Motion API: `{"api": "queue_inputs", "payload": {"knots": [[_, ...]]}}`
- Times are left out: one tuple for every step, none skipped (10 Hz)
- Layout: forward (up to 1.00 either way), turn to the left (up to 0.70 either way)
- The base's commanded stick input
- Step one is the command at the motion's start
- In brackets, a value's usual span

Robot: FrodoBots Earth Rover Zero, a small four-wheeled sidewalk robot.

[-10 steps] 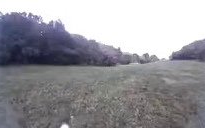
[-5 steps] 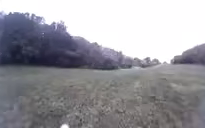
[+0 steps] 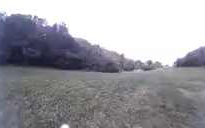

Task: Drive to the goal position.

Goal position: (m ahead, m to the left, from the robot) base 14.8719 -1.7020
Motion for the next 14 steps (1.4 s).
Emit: {"api": "queue_inputs", "payload": {"knots": [[0.65,0.00],[0.65,0.00],[0.65,-0.06],[0.65,-0.15],[0.65,-0.21],[0.65,-0.27],[0.65,-0.33],[0.68,-0.13],[0.70,0.00],[0.70,0.00],[0.70,0.00],[0.70,0.00],[0.70,0.00],[0.70,-0.01]]}}
